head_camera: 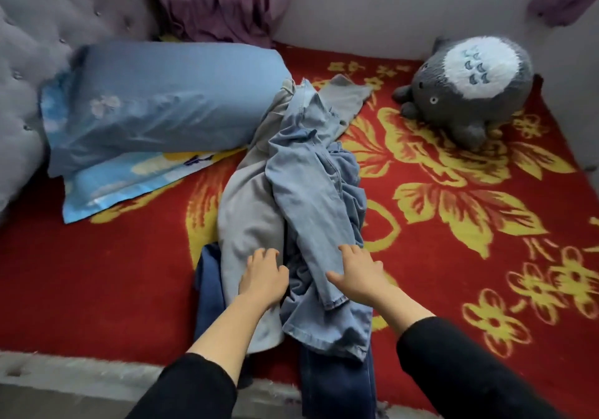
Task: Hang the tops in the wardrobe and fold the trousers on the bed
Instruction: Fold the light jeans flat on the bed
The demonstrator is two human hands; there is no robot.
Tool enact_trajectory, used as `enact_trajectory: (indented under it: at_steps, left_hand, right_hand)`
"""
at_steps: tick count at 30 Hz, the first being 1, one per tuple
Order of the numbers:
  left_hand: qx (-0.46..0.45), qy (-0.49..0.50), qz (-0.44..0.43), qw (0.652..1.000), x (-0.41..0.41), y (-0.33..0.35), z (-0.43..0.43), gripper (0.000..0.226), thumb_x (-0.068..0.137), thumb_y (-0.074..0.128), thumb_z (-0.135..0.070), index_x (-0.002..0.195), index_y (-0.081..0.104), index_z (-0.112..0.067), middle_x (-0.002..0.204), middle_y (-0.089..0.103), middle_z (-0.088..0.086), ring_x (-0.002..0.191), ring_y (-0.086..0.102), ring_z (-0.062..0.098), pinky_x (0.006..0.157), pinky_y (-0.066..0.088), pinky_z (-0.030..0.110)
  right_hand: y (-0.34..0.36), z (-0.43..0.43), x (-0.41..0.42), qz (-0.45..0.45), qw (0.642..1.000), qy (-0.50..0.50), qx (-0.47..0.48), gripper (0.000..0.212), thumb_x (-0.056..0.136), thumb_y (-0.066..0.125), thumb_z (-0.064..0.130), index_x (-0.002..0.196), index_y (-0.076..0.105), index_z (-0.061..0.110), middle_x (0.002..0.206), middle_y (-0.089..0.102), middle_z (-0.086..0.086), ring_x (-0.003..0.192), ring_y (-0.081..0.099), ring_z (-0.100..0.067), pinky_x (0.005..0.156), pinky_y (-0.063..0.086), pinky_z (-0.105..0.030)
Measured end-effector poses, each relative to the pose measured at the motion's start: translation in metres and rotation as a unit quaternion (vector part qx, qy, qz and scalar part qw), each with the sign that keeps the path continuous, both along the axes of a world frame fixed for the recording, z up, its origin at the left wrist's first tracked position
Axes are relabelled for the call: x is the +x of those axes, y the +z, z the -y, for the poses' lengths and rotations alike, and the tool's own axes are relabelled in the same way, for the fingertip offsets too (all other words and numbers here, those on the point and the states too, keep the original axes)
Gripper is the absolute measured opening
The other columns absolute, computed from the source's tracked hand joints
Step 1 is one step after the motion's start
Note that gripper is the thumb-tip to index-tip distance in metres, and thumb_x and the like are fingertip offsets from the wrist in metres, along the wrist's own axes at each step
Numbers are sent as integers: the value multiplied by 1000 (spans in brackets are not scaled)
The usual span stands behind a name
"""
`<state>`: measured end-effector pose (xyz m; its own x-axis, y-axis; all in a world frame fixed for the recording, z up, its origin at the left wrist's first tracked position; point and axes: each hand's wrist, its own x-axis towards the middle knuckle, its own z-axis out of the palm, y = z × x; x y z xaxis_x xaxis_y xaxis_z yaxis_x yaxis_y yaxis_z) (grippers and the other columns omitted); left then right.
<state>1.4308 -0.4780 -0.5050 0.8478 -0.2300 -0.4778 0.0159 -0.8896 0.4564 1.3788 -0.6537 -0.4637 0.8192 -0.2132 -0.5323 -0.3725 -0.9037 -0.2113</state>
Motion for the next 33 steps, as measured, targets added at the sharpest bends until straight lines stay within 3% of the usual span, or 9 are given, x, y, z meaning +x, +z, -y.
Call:
enact_trajectory:
  at_steps: [5,8,14,17,21,25,28,30,33]
  left_hand:
    - [-84,124,-50,988,68,-43,41,16,96,42,-28,102,55,-19,134,49,13,113,48,29,88,39,31]
    - [-156,202,-39,966,100,-67,70,55,95,49,-31,143,33,-8,140,46,15,127,43,32,103,37,38]
    - [-138,210,-26,967,150,-106,98,80,86,65,-26,150,19,-10,145,40,17,130,40,35,105,35,39]
    - [-105,157,-21,982,161,-114,94,12,81,60,-13,92,61,-9,99,67,14,96,60,33,74,44,36]
    - [-280,47,-133,950,144,-103,83,26,72,61,-15,86,65,6,61,51,-3,55,43,8,55,40,29]
    - [-290,-164,-138,933,100,-77,85,14,81,54,4,67,57,3,61,38,5,56,31,4,57,28,25]
    - [-255,-272,-148,916,80,-71,93,37,77,56,3,53,33,-13,59,33,13,58,32,11,59,25,31]
    - [-231,-255,-231,910,82,-66,89,30,74,56,0,55,48,-21,51,38,-3,53,34,7,56,29,28]
    - [-241,-110,-273,925,95,-53,82,33,80,57,-1,100,75,-20,65,64,-3,56,47,6,55,40,19]
  right_hand:
    - [-51,21,53,-20,999,-23,25,67,94,50,47,147,24,16,152,30,-4,139,28,-26,108,28,-50]
    - [-82,34,74,-30,998,-31,36,66,95,48,45,149,22,17,153,29,-4,140,28,-25,109,28,-48]
    - [-113,75,111,-18,1000,9,16,59,96,45,40,146,26,16,150,34,-4,136,31,-26,104,33,-46]
    - [-118,95,144,23,999,-17,36,52,94,48,39,140,37,16,142,44,-7,130,39,-28,98,38,-45]
    - [-115,96,187,113,955,-177,208,64,90,59,44,142,38,15,140,48,-4,123,48,-16,96,40,-31]
    - [-111,77,214,132,909,-253,304,97,79,71,48,152,15,19,151,35,-3,137,37,-22,109,35,-36]
    - [-119,80,201,130,940,-205,241,56,85,58,14,137,40,18,127,55,-6,115,52,-25,87,44,-33]
    - [-119,91,181,129,941,-183,254,23,81,43,-4,92,59,8,88,60,-8,89,54,-22,67,39,-27]
    - [-105,121,150,68,909,-214,351,13,75,44,-12,73,53,-2,74,50,-9,72,45,-16,58,36,-26]
